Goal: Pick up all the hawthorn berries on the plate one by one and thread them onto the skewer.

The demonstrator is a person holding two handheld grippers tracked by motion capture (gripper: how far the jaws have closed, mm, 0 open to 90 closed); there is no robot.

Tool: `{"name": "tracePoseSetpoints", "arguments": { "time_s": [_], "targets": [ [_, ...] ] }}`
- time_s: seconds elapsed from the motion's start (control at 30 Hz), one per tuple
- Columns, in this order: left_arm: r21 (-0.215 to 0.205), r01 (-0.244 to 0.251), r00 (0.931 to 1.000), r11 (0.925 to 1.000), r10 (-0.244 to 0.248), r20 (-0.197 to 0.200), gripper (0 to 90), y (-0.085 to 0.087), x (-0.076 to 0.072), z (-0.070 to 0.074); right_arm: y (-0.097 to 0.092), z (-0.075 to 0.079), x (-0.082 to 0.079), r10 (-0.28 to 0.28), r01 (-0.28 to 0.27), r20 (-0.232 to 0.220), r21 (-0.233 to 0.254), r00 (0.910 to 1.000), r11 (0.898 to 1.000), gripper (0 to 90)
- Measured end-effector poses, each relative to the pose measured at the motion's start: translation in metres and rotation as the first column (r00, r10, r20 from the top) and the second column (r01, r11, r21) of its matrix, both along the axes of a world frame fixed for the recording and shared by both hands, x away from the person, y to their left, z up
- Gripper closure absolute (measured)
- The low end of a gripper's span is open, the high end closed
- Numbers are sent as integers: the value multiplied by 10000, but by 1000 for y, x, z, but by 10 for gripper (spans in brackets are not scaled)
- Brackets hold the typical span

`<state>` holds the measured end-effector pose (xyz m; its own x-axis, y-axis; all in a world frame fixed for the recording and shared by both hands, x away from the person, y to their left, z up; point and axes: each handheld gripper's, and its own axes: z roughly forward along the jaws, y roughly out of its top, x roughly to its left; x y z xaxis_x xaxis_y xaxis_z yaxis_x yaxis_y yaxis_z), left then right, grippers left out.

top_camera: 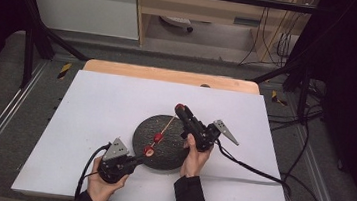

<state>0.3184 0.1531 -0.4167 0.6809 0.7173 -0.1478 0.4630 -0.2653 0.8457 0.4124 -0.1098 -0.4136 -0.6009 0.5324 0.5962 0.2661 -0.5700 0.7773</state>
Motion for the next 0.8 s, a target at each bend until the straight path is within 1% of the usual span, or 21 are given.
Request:
{"name": "tracePoseSetpoints", "arguments": {
  "time_s": [0.2, 0.27, 0.33, 0.53, 0.63, 0.73, 0.8],
  "targets": [
    [-83, -79, 9999, 9999, 80, 73, 884, -10, 3, 3, 1, -2, -3, 65, -65, 30, -4, 10000, 10000, 636],
    [-212, -139, 9998, 9997, 143, 164, 884, -12, 4, 3, 1, -1, -4, 150, -150, 1, 53, 9999, 9999, 636],
    [-206, -164, 9996, 9997, 169, 245, 884, -15, 5, 5, 1, -1, -5, 151, -151, 36, 52, 9999, 9999, 636],
    [-271, -183, 9994, 9995, 190, 274, 884, -19, 10, 7, 0, 0, -8, 245, -245, 29, 116, 9997, 9996, 637],
    [-418, -200, 9994, 9989, 212, 286, 884, -21, 12, 9, 1, 0, -10, 363, -363, -68, 60, 9993, 9993, 637],
    [-366, -199, 9992, 9991, 212, 343, 885, -23, 15, 11, 1, -2, -11, 389, -389, -82, 9, 9992, 9992, 637],
    [-431, -210, 9991, 9989, 225, 351, 884, -23, 17, 12, 2, -3, -12, 449, -449, -93, -28, 9989, 9990, 637]
  ]
}}
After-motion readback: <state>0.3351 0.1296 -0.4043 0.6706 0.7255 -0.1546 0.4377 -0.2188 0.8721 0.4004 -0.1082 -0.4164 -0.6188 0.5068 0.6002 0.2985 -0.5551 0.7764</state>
